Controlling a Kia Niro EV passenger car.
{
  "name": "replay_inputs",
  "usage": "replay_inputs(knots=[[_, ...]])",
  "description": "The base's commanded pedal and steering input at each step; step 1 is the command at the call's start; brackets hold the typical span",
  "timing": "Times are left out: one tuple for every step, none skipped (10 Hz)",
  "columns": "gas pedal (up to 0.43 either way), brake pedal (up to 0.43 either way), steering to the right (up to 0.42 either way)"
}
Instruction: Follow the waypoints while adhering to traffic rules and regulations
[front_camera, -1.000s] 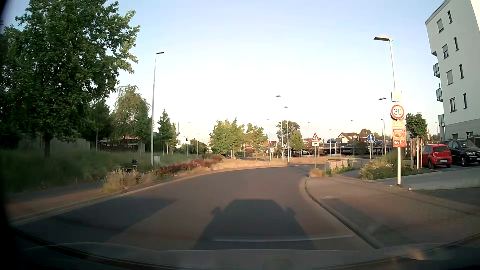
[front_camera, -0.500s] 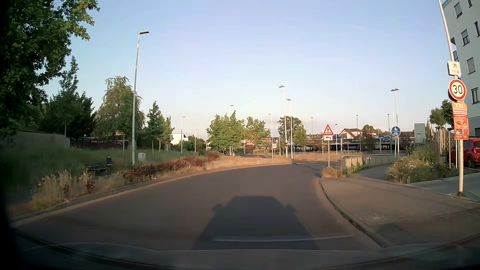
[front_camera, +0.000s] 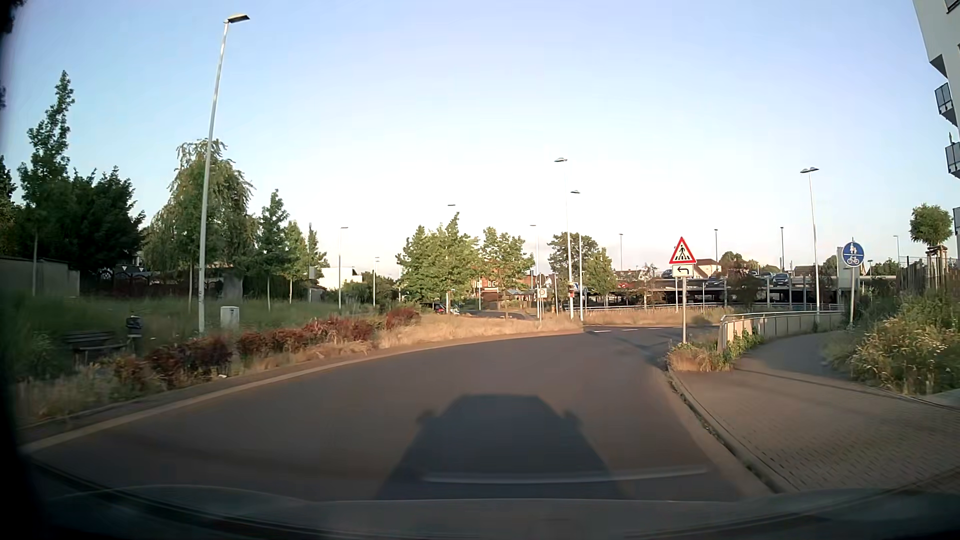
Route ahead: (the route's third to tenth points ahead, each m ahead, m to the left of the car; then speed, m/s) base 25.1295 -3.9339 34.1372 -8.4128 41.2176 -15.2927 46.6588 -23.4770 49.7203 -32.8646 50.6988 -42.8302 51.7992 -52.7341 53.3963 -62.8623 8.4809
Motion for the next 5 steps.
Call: replay_inputs(knots=[[0.02, 0.03, 0.038], [0.02, 0.03, 0.042], [0.02, 0.03, 0.045], [0.02, 0.03, 0.049], [0.02, 0.03, 0.052]])
